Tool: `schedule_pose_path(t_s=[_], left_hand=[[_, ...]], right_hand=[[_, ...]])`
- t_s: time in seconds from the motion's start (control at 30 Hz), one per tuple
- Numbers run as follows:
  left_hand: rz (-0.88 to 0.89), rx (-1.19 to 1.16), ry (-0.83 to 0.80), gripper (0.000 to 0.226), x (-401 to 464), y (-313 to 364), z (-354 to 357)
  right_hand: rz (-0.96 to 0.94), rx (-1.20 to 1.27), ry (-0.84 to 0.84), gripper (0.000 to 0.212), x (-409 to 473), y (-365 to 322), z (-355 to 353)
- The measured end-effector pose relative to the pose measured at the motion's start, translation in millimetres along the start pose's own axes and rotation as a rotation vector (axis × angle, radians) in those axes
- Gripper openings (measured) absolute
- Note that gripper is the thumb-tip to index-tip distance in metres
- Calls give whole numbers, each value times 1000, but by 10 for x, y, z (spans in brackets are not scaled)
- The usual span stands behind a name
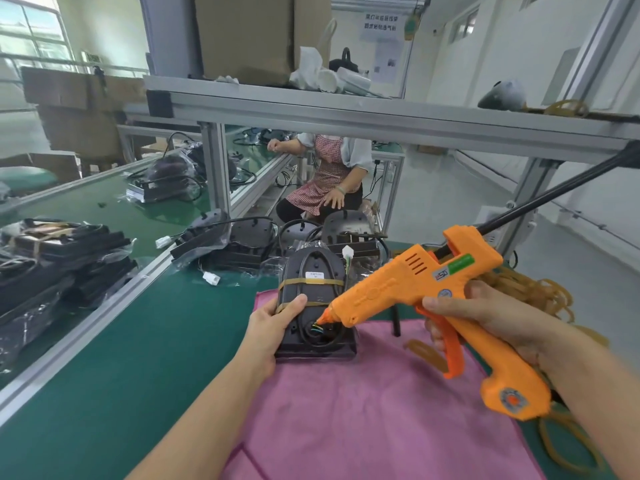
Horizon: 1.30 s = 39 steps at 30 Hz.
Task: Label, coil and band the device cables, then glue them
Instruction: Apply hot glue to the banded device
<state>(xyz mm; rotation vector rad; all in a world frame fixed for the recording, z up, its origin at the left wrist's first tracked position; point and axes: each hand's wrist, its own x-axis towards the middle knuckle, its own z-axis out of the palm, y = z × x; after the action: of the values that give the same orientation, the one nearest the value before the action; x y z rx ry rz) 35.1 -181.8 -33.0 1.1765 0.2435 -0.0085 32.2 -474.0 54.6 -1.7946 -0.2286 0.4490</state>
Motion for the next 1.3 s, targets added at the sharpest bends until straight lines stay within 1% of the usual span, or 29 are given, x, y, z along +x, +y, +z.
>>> schedule_pose_path(t_s=[0.3, 0.6, 0.8, 1.3], left_hand=[[13, 5, -12, 25, -16, 6, 1], [9, 12, -10, 27, -14, 9, 0], [1, 12, -4, 28, -20, 10, -6], [-14, -13, -4, 29, -14, 12, 1]], right_hand=[[-2, 28, 10, 23, -3, 19, -49], [14, 20, -5, 31, 3, 2, 20], [15, 28, -8, 27, 16, -18, 34], [12, 47, -11, 30, -70, -14, 20]])
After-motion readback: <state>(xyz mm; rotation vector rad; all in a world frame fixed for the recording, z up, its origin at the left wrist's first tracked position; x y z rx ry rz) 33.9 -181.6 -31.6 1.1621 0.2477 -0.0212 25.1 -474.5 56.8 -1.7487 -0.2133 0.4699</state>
